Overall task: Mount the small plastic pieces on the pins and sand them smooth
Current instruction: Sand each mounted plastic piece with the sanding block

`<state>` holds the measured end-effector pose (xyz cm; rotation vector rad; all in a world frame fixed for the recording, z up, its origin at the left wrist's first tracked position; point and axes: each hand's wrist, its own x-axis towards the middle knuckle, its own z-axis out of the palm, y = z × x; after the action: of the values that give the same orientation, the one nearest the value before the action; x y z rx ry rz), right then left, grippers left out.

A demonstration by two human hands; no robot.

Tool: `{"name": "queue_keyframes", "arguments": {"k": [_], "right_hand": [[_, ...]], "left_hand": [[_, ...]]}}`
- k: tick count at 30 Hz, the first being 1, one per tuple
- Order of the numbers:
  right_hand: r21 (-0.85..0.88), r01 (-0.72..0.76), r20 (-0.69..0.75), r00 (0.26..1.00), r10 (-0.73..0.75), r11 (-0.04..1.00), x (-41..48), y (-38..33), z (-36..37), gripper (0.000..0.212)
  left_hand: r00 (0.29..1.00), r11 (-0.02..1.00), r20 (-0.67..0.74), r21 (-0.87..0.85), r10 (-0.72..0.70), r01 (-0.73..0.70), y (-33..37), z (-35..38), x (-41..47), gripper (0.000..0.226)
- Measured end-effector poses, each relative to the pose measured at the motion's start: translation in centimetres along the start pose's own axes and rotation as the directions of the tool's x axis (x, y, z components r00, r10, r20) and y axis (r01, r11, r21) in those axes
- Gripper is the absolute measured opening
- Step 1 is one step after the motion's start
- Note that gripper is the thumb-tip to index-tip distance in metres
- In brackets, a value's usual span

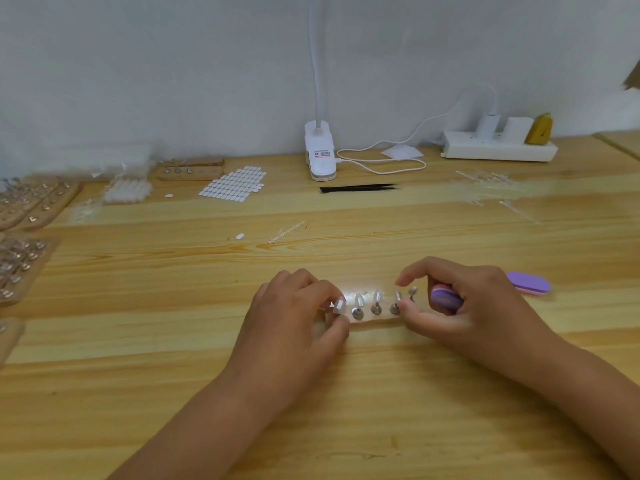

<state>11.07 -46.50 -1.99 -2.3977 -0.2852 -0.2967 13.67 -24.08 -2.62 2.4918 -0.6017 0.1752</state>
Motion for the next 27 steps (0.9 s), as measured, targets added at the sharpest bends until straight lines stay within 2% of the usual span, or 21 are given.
{"name": "queue_keyframes", "arguments": {"k": [2, 5, 10, 14, 19, 21, 23, 25, 27], "right_hand": [[0.018, -0.022, 0.005, 1.0, 0.022, 1.0, 0.1, 0.1, -0.6, 0.019], [0.015, -0.019, 0.015, 1.0, 0.018, 1.0, 0.1, 0.5, -1.2, 0.009], [0.011, -0.006, -0.039, 0.999, 0.007, 1.0, 0.2, 0.9, -1.4, 0.012], [0.038, 0.011, 0.028, 1.0, -0.012, 0.999, 0.2, 0.8, -1.4, 0.007], [-0.001, -0.041, -0.019, 0.999, 0.041, 0.999, 0.3, 0.7, -1.8, 0.014], [0.081, -0.067, -0.066, 0.995, 0.073, 0.994, 0.3, 0.5, -2.0, 0.014], [0.263, -0.077, -0.079, 0.992, 0.101, 0.962, 0.3, -0.3, -2.0, 0.006], [0.433, -0.077, 0.005, 0.997, 0.082, 0.898, 0.2, -1.3, -1.9, 0.008], [0.5, -0.07, 0.09, 0.996, 0.029, 0.863, -0.1, -1.7, -1.7, 0.017]], "left_hand": [[1.0, 1.0, 0.001, 0.0, 0.008, -0.008, -0.1, 0.0, 0.0, 0.002], [1.0, 1.0, -0.004, 0.0, 0.012, -0.012, -0.1, 0.0, 0.0, 0.003], [1.0, 1.0, -0.003, -0.007, 0.02, -0.02, -0.2, 0.0, 0.0, 0.006], [1.0, 1.0, -0.004, -0.009, 0.023, -0.023, -0.2, 0.1, 0.0, 0.008], [0.999, 0.999, -0.014, 0.003, 0.048, -0.048, -0.2, 0.0, -0.1, 0.01], [0.996, 0.997, -0.045, 0.037, 0.072, -0.07, -0.2, 0.1, -0.2, 0.016], [0.987, 0.99, -0.107, 0.078, 0.123, -0.115, 0.0, 0.1, -0.2, 0.032], [0.958, 0.974, -0.18, 0.031, 0.225, -0.223, 0.4, -0.1, -0.2, 0.048], [0.891, 0.92, -0.279, -0.057, 0.358, -0.387, 1.0, -0.2, -0.4, 0.046]]}}
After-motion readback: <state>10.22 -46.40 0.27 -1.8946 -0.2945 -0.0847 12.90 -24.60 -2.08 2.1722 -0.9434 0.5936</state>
